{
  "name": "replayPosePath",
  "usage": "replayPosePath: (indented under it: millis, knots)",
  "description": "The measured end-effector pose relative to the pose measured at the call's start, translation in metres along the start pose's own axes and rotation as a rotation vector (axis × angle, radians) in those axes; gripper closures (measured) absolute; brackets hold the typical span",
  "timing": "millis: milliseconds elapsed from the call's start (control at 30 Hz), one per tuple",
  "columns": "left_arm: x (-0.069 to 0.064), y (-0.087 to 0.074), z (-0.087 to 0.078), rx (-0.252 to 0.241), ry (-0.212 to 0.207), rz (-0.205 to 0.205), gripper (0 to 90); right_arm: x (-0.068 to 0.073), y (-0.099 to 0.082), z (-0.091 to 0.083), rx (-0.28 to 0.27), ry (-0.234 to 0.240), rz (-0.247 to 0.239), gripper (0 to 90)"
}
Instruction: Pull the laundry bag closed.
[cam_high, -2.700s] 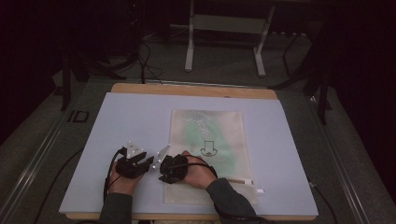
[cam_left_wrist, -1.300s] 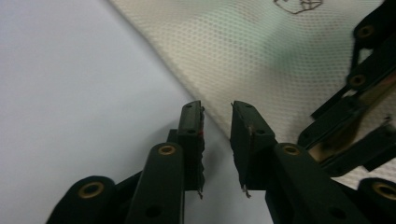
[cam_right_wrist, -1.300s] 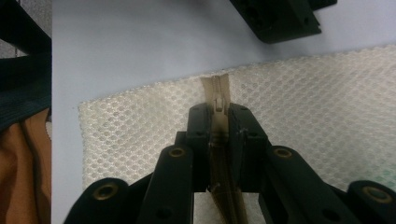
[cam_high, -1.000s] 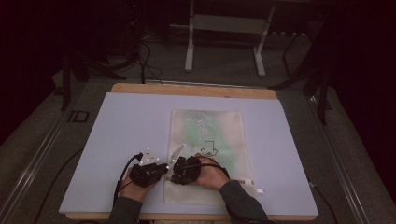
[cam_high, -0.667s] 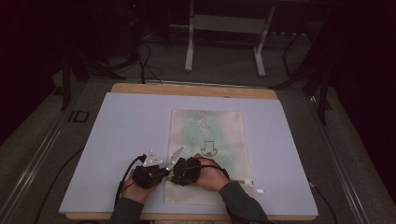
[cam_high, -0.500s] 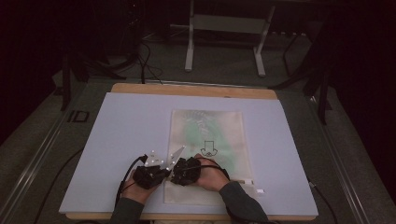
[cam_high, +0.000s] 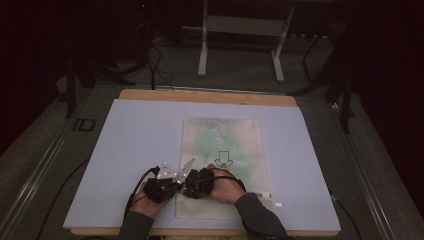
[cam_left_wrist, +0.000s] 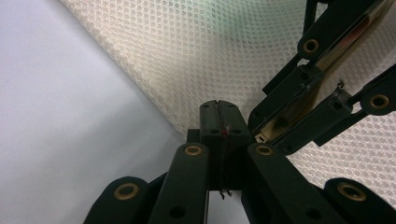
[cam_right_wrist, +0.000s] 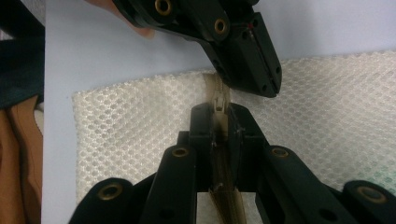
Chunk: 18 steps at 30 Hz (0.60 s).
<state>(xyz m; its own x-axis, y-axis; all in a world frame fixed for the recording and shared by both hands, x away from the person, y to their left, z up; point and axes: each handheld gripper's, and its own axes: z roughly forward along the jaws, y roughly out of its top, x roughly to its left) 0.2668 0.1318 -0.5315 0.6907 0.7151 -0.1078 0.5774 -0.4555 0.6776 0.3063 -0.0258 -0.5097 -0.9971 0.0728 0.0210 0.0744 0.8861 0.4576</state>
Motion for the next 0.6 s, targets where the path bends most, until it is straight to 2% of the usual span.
replayPosePath:
  millis: [267, 600]
  knots:
    - [0.0011, 0.0007, 0.0001, 0.012, -0.006, -0.006, 89.5, 0.0038, 0.0041, -0.0012, 0.045, -0.024, -0.043, 82.1]
    - [0.0021, 0.0006, 0.0004, 0.009, -0.009, -0.016, 89.5, 0.0049, -0.0008, -0.0065, 0.078, -0.031, -0.049, 82.3]
